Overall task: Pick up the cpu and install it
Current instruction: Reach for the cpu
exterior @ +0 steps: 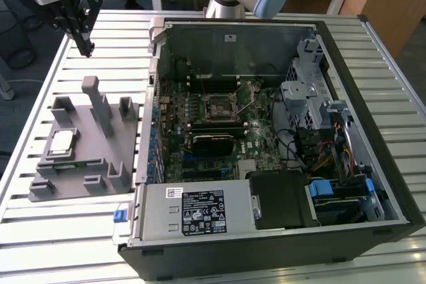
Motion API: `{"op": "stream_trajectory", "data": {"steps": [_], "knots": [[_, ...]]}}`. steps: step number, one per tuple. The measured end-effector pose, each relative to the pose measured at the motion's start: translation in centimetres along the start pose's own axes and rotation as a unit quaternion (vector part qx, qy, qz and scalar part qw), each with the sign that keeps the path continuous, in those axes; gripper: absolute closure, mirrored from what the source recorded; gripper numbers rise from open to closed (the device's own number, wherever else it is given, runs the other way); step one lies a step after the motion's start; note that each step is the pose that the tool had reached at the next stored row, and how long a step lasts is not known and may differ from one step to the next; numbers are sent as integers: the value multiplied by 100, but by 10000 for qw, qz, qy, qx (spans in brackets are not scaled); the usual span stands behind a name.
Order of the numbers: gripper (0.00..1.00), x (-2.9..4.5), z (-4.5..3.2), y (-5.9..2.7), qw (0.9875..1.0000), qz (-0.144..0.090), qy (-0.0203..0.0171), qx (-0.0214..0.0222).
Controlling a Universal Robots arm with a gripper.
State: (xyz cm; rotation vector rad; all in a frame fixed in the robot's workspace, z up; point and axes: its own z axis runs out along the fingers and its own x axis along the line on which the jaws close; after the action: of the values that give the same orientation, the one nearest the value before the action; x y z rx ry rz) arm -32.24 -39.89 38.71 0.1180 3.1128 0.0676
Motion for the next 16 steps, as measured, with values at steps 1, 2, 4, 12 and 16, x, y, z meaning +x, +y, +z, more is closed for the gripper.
{"op": "stream_trajectory", "data": {"steps": [1, 2, 4, 12, 16], "knots": [[89, 16, 1, -1, 10000, 0, 0, 0], [89, 32, 1, -3, 10000, 0, 0, 0], [89, 62, 2, -5, 10000, 0, 0, 0], [89, 205, 5, -16, 10000, 0, 1, 0], [89, 280, 7, -22, 10000, 0, 6, 0]]}}
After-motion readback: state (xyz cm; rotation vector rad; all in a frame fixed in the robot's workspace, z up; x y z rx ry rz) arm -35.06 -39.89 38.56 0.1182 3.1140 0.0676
